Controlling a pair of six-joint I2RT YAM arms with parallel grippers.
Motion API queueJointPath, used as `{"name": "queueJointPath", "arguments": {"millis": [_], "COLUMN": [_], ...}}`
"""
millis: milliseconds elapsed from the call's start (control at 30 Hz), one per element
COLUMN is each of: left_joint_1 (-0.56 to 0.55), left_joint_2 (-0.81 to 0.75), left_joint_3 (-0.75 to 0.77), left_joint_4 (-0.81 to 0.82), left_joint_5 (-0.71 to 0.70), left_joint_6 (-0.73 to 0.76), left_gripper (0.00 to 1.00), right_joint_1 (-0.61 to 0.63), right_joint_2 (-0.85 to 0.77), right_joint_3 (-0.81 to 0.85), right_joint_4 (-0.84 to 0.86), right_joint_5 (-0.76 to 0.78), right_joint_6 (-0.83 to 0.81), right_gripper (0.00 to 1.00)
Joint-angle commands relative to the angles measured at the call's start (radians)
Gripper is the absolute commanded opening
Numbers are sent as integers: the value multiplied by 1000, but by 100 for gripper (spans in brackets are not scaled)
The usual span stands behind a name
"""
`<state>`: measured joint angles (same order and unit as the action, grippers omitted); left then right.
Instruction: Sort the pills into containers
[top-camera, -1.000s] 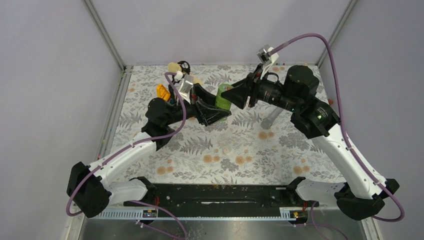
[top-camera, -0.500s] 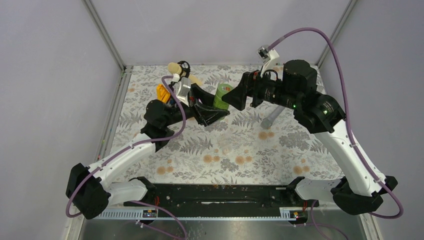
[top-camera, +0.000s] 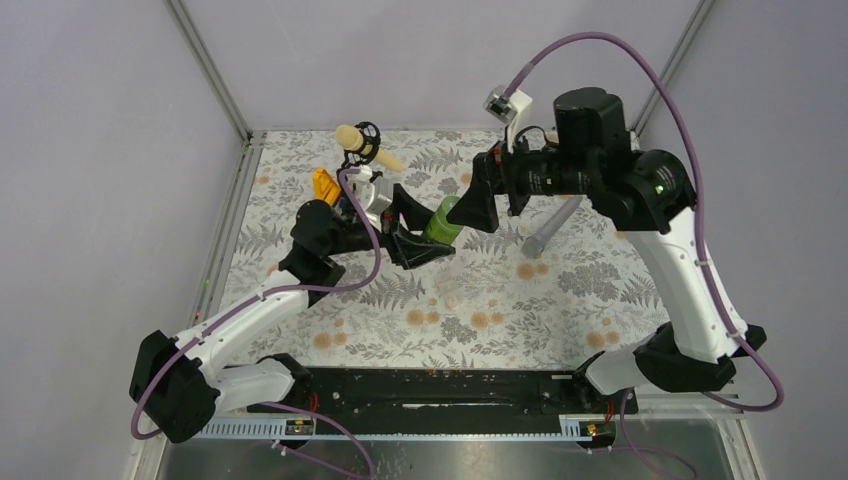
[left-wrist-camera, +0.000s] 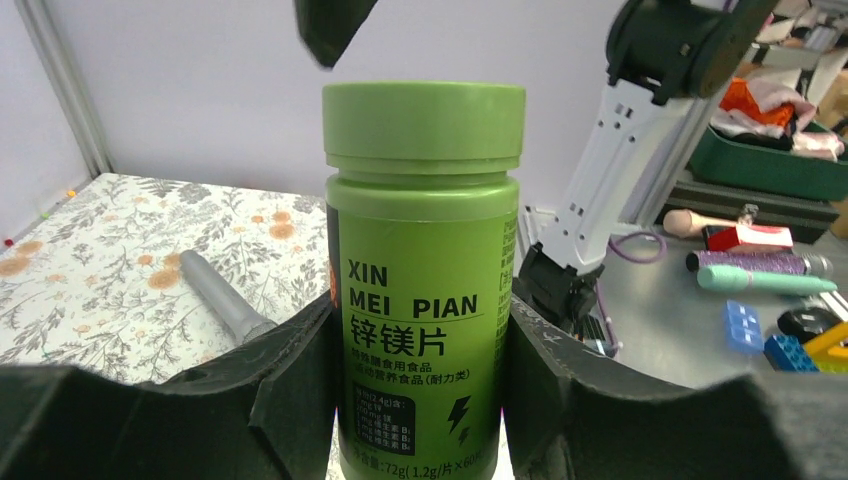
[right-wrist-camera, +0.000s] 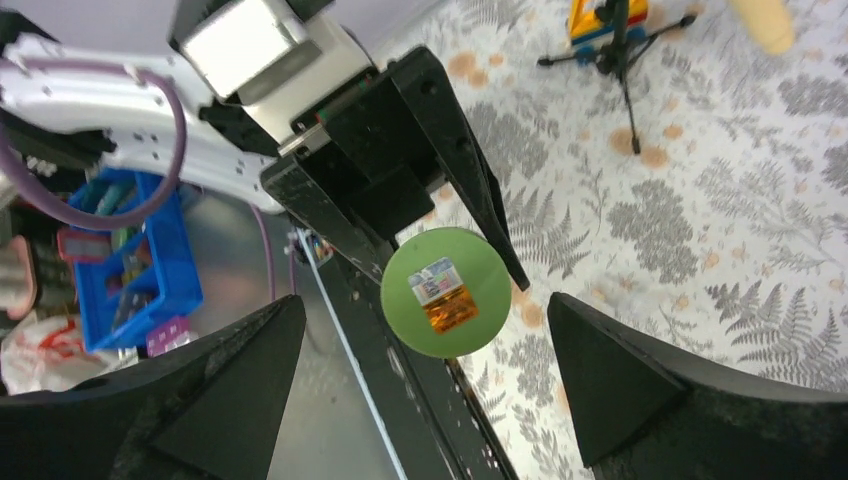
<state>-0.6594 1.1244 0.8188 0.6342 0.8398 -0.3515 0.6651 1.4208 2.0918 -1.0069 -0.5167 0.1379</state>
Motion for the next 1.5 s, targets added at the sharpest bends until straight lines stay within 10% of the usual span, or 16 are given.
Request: {"name": "queueJointPath", "arguments": {"millis": [0, 267, 933, 1467], "left_joint_1": [7, 7, 6, 6], "left_joint_2": [-20, -6, -6, -13], "left_joint_3": [58, 63, 65, 71], "left_joint_4": [-9, -16, -15, -56], "left_joint_5": [93, 124, 158, 170], "left_joint_6": [78, 72, 83, 100], "left_gripper": [0, 0, 0, 0], "right_joint_1": [-5, -5, -14, -69], "right_joint_2": [52, 71, 27, -103], "right_joint_3": [72, 11, -149, -303], "right_joint_4": [-202, -166, 111, 169], "right_joint_5": [-67, -77, 277, -180], "right_joint_6": [-134, -144, 182, -18], "right_gripper": [97, 79, 85, 99]}}
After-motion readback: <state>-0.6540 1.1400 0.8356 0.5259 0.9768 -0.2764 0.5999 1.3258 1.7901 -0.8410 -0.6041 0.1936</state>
